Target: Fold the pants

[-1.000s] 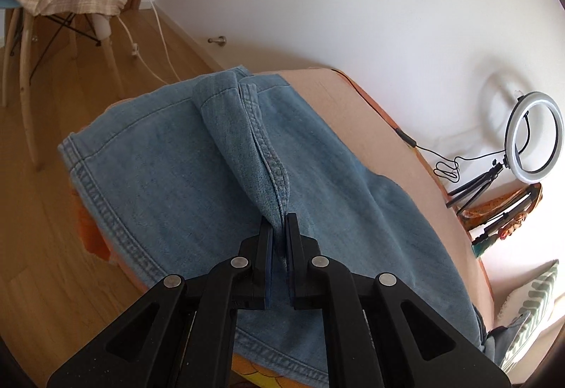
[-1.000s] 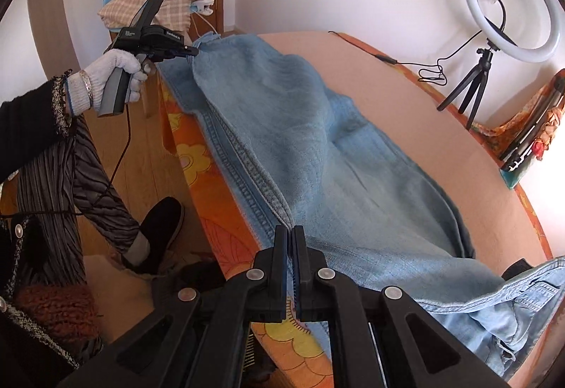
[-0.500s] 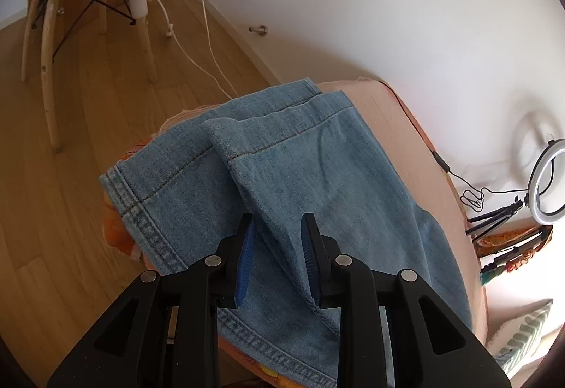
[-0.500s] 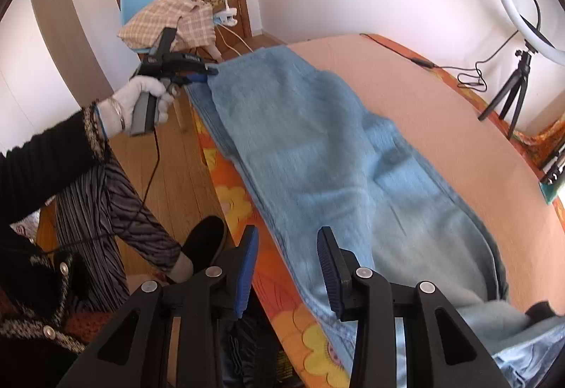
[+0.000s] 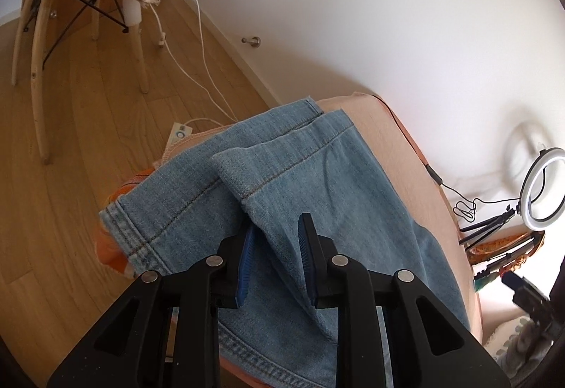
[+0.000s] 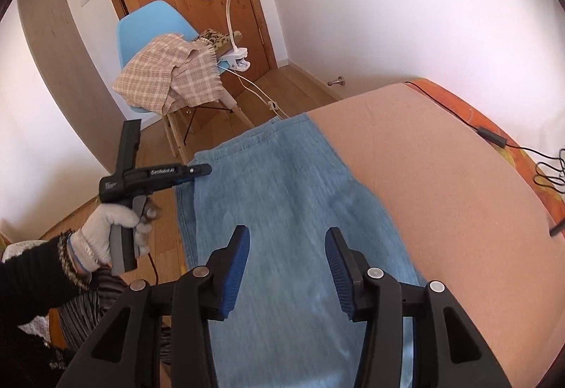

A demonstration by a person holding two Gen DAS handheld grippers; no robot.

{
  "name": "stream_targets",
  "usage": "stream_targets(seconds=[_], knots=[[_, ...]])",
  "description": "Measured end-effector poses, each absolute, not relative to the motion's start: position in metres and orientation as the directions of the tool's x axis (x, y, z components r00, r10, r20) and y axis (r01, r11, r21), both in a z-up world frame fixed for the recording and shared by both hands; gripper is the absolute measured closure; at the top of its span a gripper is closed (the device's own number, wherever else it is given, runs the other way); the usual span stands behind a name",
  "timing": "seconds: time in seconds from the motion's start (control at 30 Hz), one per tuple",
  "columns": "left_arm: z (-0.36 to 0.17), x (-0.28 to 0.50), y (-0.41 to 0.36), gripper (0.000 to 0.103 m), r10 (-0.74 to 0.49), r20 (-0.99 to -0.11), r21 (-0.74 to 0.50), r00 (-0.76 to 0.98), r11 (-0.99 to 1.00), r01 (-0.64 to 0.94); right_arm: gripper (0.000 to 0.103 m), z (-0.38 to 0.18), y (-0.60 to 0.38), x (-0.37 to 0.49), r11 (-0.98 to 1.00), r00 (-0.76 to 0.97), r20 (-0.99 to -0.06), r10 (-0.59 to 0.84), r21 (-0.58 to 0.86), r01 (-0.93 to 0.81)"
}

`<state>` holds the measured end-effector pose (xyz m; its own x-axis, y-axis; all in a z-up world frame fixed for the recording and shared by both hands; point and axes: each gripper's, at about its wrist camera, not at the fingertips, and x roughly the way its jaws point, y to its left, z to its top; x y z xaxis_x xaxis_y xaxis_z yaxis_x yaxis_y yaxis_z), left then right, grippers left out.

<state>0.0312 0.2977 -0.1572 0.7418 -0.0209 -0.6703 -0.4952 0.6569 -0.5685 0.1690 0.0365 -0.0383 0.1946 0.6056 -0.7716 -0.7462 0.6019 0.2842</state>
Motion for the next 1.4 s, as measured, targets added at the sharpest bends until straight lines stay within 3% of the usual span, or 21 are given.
stream_targets(seconds=[0.4,0.73,0.77,0.8,0.87,0.9,1.1,1.4], knots=[[-0.156,0.042,0.290,0.087,-0.043,-0.657,-0.575,0.753,0.675,-0.463,0.046,-0.115,0.144,0.293,0.628,0.096,-0.801,0.591,0.382,-0.678],[-0.157,0.041,0.297,0.092,-0.063,-0.633,-0.592,0.771,0.681,-0.430,0.046,-0.167,0.222,0.330,0.620,0.048,-0.838,0.543,0.362,-0.696],[-0.157,0.041,0.298,0.092,-0.067,-0.631,-0.599,0.773,0.675,-0.430,0.057,-0.166,0.223,0.330,0.614,0.049,-0.833,0.551,0.365,-0.700],[-0.158,0.042,0.298,0.093,-0.069,-0.627,-0.605,0.776,0.671,-0.430,0.074,-0.168,0.225,0.331,0.606,0.027,-0.827,0.561,0.388,-0.695],[-0.157,0.042,0.297,0.096,-0.064,-0.623,-0.602,0.780,0.676,-0.425,0.088,-0.168,0.225,0.329,0.606,0.036,-0.827,0.561,0.382,-0.697],[-0.156,0.043,0.295,0.097,-0.061,-0.621,-0.597,0.782,0.683,-0.421,0.102,-0.167,0.226,0.327,0.606,0.048,-0.830,0.555,0.364,-0.708],[-0.140,0.028,0.293,0.099,0.004,-0.602,-0.544,0.799,0.729,-0.414,0.103,-0.142,0.223,0.317,0.585,0.096,-0.804,0.587,0.340,-0.736],[-0.160,0.024,0.308,0.097,-0.032,-0.620,-0.610,0.784,0.649,-0.456,0.103,-0.126,0.246,0.299,0.555,0.124,-0.808,0.576,0.275,-0.785]])
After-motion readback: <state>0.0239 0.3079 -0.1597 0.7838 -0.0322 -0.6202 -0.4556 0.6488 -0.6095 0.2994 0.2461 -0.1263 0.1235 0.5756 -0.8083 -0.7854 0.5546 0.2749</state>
